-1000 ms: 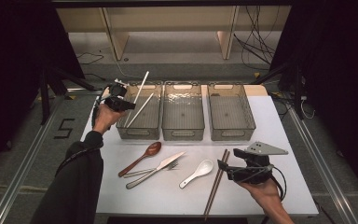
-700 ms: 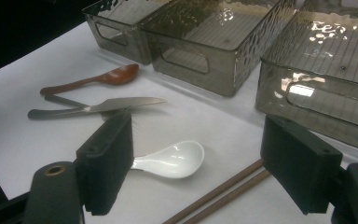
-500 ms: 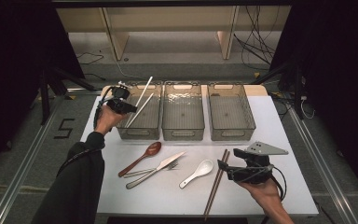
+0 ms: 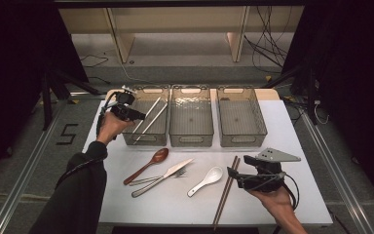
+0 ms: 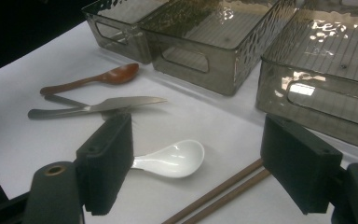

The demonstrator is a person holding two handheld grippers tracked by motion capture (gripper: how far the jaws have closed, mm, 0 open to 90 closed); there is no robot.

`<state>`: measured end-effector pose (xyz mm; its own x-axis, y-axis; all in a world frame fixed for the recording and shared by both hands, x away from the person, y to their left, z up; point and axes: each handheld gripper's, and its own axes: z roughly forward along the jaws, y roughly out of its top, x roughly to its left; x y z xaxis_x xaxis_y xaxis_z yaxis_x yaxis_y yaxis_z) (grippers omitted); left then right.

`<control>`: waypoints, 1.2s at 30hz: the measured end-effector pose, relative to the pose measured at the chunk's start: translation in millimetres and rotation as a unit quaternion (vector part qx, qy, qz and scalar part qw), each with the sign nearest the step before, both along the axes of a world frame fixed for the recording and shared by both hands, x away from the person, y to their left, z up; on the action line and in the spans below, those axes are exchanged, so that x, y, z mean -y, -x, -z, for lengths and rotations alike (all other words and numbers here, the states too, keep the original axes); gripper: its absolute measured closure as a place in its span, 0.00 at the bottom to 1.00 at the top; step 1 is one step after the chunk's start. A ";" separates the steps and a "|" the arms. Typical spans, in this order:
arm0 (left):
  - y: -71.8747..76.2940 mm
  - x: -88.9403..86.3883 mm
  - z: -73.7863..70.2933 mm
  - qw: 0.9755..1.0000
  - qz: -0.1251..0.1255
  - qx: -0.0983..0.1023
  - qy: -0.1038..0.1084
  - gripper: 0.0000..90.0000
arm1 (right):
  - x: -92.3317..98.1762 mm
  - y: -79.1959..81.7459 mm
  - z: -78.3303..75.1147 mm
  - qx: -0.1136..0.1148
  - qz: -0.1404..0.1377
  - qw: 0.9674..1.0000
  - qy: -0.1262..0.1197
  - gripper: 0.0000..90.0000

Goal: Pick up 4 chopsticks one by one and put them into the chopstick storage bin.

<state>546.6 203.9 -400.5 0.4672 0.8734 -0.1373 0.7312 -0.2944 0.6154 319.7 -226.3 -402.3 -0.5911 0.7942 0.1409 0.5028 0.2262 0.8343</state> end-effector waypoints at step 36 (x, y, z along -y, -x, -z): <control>139.8 -2.5 -15.9 0.994 0.067 0.053 0.073 0.29 | -16.5 -12.2 25.7 -0.101 0.031 0.986 0.130 0.30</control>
